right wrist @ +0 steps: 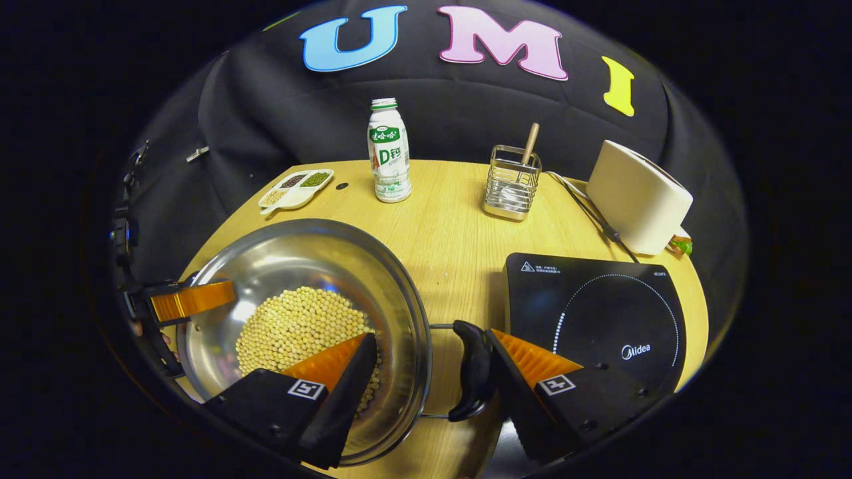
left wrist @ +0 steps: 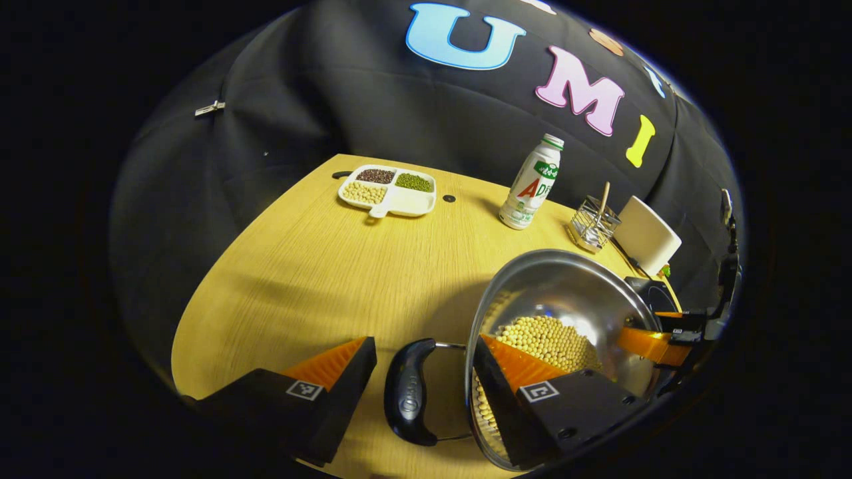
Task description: First push the handle of the pot to place it horizontally, then grasp the pot with both hands and set it on the induction cooktop.
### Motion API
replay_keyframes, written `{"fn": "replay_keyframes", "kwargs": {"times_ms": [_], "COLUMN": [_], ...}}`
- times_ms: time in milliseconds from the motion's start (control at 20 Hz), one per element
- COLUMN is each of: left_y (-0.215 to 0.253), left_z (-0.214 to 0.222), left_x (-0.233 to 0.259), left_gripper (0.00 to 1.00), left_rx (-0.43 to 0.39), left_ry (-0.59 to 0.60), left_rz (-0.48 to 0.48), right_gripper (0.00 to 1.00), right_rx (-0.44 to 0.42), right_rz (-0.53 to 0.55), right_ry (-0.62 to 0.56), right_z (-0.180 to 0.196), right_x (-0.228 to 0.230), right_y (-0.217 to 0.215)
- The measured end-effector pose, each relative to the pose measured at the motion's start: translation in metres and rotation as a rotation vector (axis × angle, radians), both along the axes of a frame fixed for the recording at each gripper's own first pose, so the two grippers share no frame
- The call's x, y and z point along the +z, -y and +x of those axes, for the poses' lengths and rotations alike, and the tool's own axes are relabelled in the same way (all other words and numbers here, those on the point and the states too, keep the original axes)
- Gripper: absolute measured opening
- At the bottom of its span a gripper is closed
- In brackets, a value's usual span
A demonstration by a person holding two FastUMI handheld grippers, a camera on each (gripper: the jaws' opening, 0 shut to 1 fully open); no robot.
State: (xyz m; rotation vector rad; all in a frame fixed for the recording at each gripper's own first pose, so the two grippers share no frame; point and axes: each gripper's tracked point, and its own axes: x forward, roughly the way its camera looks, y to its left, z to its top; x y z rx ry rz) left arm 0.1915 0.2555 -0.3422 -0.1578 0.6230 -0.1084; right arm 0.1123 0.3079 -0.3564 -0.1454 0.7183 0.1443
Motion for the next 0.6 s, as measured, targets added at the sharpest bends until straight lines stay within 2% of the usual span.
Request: {"fn": "replay_keyframes", "kwargs": {"times_ms": [250,400,450,550,600], "left_y": [-0.013,-0.023,-0.025,-0.027,-0.027], "left_z": [-0.004,-0.006,-0.006,-0.007,-0.008], "left_x": [-0.011,-0.012,-0.013,-0.014,-0.014], "left_gripper": [0.78,0.77,0.77,0.76,0.76], "left_rx": [0.001,-0.009,-0.014,-0.028,-0.033], "left_ry": [-0.008,-0.003,-0.002,-0.006,-0.009], "left_rz": [0.049,0.058,0.057,0.052,0.048], "right_gripper": [1.0,0.98,0.93,0.76,0.72], "right_rx": [0.053,0.041,0.038,0.028,0.027], "right_rz": [-0.034,-0.022,-0.007,0.009,0.011], "right_ry": [0.029,0.027,0.025,0.003,-0.008], "right_z": [0.0,0.003,0.003,0.0,-0.001], "right_x": [-0.007,-0.01,-0.009,-0.015,-0.017], "right_y": [-0.023,-0.024,-0.025,-0.028,-0.028]}}
